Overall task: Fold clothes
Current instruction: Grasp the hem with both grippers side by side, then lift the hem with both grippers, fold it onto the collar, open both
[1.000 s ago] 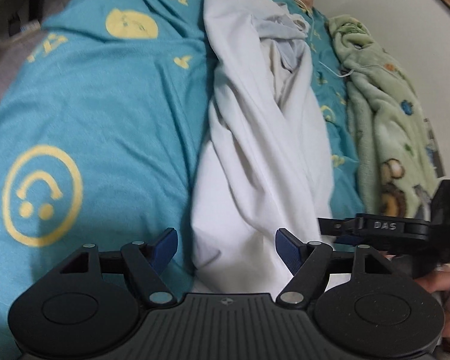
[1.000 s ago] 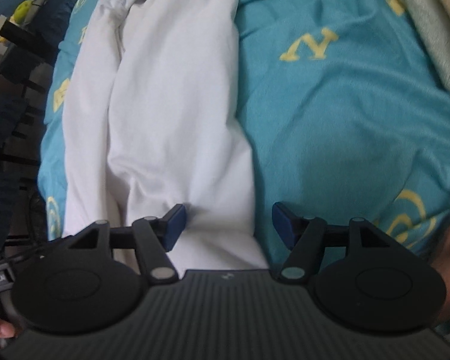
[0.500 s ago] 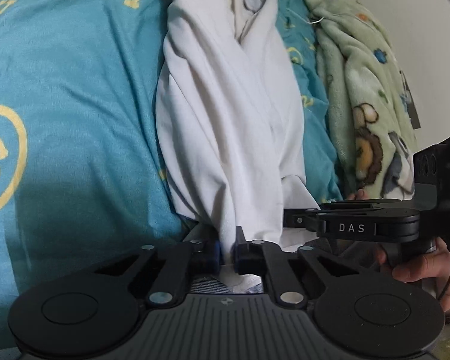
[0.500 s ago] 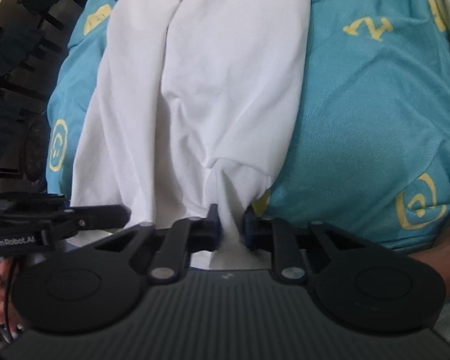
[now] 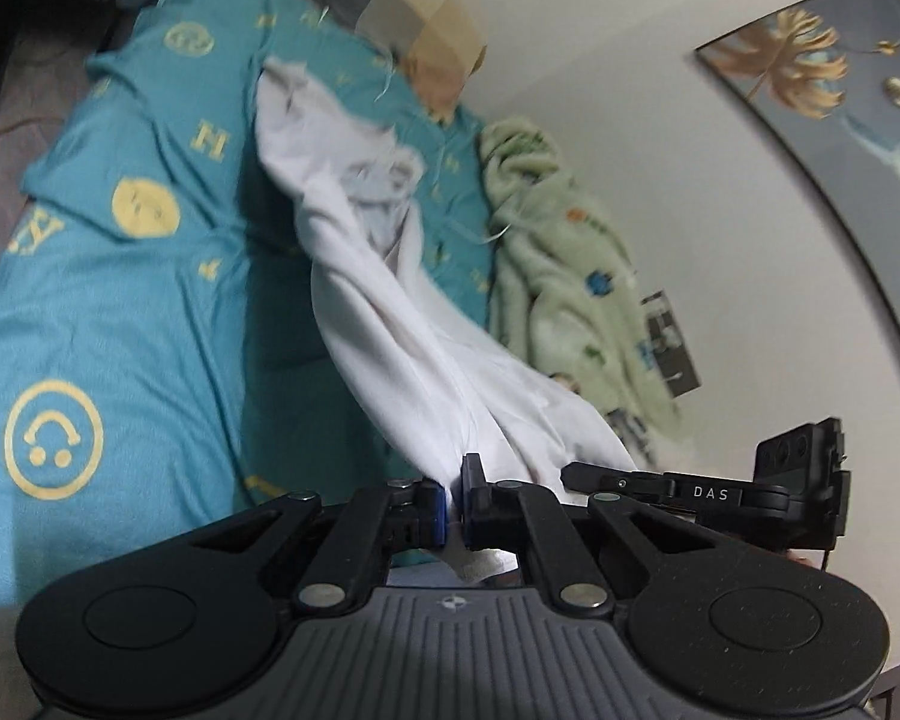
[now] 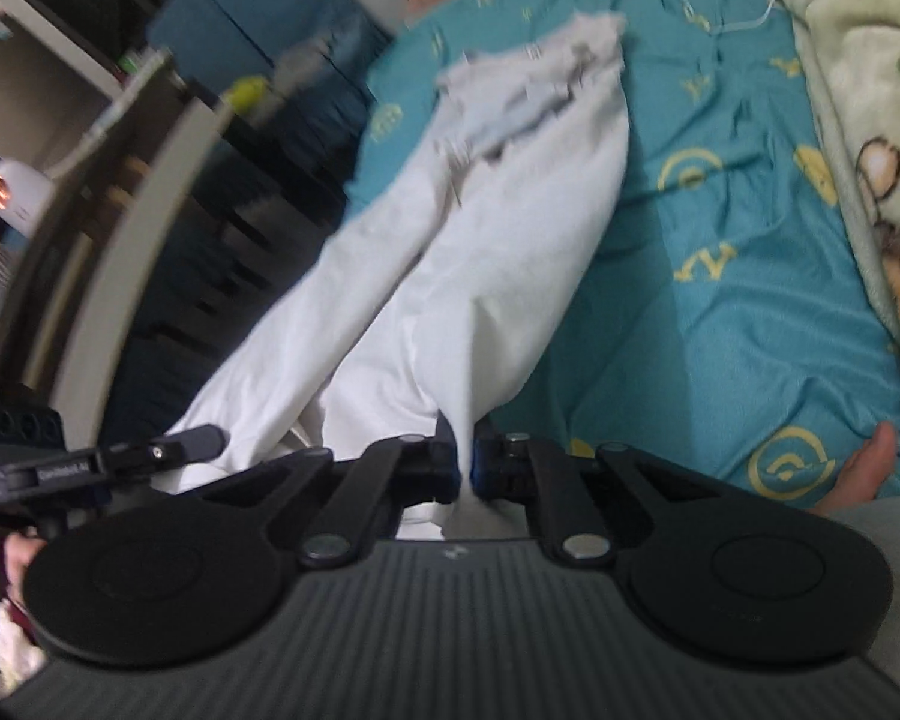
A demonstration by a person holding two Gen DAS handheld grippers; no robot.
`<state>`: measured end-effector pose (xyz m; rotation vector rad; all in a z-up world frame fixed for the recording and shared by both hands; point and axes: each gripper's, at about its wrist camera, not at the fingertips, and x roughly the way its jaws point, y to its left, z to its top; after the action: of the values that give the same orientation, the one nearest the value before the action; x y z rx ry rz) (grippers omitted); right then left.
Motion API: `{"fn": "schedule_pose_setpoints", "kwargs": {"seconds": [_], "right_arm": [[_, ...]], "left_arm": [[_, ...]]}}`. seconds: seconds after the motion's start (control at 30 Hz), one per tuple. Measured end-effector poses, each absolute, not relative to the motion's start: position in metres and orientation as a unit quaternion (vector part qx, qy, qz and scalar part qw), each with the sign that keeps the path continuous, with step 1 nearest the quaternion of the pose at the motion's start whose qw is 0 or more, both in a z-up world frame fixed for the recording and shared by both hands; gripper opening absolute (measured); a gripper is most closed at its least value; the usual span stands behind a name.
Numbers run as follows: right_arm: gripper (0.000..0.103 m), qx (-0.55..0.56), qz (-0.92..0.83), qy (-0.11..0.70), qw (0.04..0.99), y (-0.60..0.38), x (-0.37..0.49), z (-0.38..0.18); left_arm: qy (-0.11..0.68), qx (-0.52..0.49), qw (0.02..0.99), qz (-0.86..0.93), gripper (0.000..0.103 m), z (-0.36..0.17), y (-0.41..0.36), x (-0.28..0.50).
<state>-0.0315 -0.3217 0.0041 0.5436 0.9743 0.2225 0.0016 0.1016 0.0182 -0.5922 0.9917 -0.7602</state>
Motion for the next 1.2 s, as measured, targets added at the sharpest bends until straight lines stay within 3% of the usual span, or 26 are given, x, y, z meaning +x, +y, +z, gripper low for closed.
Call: {"fn": "schedule_pose_setpoints", "kwargs": {"seconds": [0.17, 0.33, 0.53, 0.9, 1.2], "right_arm": [[0.007, 0.268, 0.126, 0.419, 0.858, -0.334, -0.077, 0.033], [0.007, 0.281, 0.141, 0.399, 0.862, -0.349, -0.126, 0.030], [0.007, 0.304, 0.133, 0.393, 0.858, -0.362, -0.131, 0.014], [0.007, 0.311, 0.096, 0.365, 0.872, -0.377, -0.002, 0.010], [0.007, 0.301, 0.055, 0.376, 0.875, -0.387, 0.137, -0.047]], "left_arm": [[0.426, -0.261, 0.785, -0.367, 0.005, 0.061, 0.101, -0.049], [0.413, -0.242, 0.791, -0.380, 0.005, 0.069, 0.095, -0.106], [0.412, -0.227, 0.803, -0.366, 0.005, 0.069, 0.083, -0.108], [0.380, -0.241, 0.837, -0.311, 0.005, 0.052, 0.045, 0.032], [0.369, -0.208, 0.866, -0.266, 0.005, -0.008, 0.007, 0.172]]}}
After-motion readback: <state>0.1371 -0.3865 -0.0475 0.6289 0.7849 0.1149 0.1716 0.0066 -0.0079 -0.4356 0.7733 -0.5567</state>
